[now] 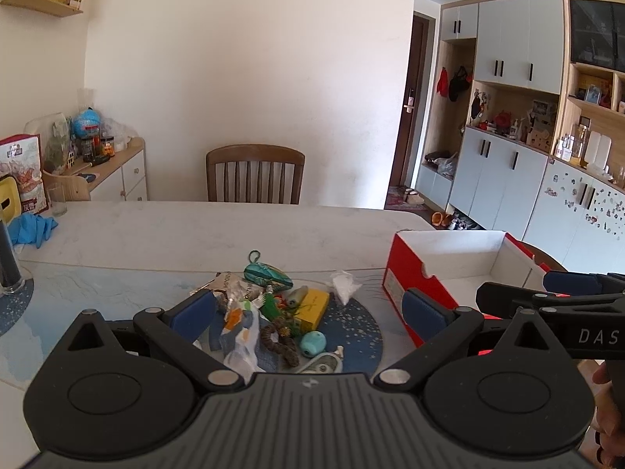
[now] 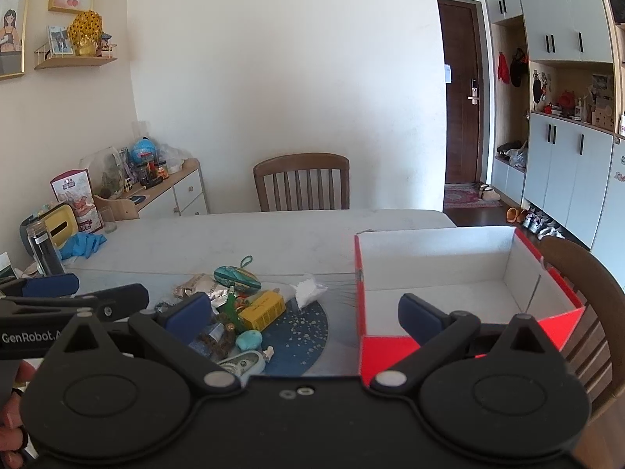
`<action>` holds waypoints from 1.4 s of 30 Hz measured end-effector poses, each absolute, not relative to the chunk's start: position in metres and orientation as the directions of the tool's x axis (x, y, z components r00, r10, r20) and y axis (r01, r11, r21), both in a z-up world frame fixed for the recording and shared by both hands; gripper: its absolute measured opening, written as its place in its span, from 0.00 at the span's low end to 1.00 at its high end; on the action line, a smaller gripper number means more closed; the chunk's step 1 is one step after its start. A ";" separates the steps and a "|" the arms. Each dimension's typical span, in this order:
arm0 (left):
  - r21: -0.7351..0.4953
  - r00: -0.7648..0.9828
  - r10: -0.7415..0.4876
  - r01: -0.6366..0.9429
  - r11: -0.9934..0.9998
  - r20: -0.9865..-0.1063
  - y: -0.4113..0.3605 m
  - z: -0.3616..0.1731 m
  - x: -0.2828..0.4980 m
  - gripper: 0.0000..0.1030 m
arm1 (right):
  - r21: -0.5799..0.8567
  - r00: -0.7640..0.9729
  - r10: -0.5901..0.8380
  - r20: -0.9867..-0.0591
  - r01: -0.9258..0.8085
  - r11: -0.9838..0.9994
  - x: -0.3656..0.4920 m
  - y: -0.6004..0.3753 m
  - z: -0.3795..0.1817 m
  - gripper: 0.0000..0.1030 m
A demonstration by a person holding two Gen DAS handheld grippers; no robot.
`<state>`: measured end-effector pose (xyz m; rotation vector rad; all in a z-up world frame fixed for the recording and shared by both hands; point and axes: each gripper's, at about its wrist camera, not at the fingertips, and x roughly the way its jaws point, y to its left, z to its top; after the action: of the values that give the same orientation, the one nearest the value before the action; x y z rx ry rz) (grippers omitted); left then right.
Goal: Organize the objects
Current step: 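Move both tools toward the pile of items on the blue mat, then grasp the white plush toy with the left tool while the right tool grasps the correction tape dispenser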
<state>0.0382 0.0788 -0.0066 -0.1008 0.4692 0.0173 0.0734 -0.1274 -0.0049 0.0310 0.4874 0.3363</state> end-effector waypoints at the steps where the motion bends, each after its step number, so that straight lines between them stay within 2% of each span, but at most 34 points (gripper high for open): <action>1: -0.094 0.891 -0.007 -0.040 0.995 -0.454 0.082 -0.007 0.041 0.99 | 0.107 0.830 0.323 -0.455 -0.309 0.945 0.076 -0.124 -0.005 0.99; 17: -0.081 0.872 -0.007 -0.038 0.996 -0.489 0.129 -0.022 0.075 0.99 | 0.093 0.811 0.305 -0.500 -0.301 0.949 0.108 -0.082 -0.018 0.99; 25: -0.026 0.820 0.012 -0.032 0.999 -0.573 0.154 -0.061 0.095 0.99 | 0.079 0.764 0.282 -0.580 -0.291 0.953 0.130 -0.063 -0.044 0.98; 35: -0.004 0.744 0.082 -0.114 0.993 -0.663 0.201 -0.107 0.125 0.97 | 0.046 0.683 0.254 -0.685 -0.308 0.950 0.151 -0.040 -0.080 0.94; 42: 0.047 0.703 0.089 -0.079 0.996 -0.705 0.211 -0.136 0.137 0.96 | 0.051 0.617 0.243 -0.748 -0.312 0.949 0.166 -0.024 -0.100 0.94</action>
<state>0.1365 0.2113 -0.1363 0.0137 0.7852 0.0936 0.1657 -0.0244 -0.1003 -0.0864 0.8475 0.3197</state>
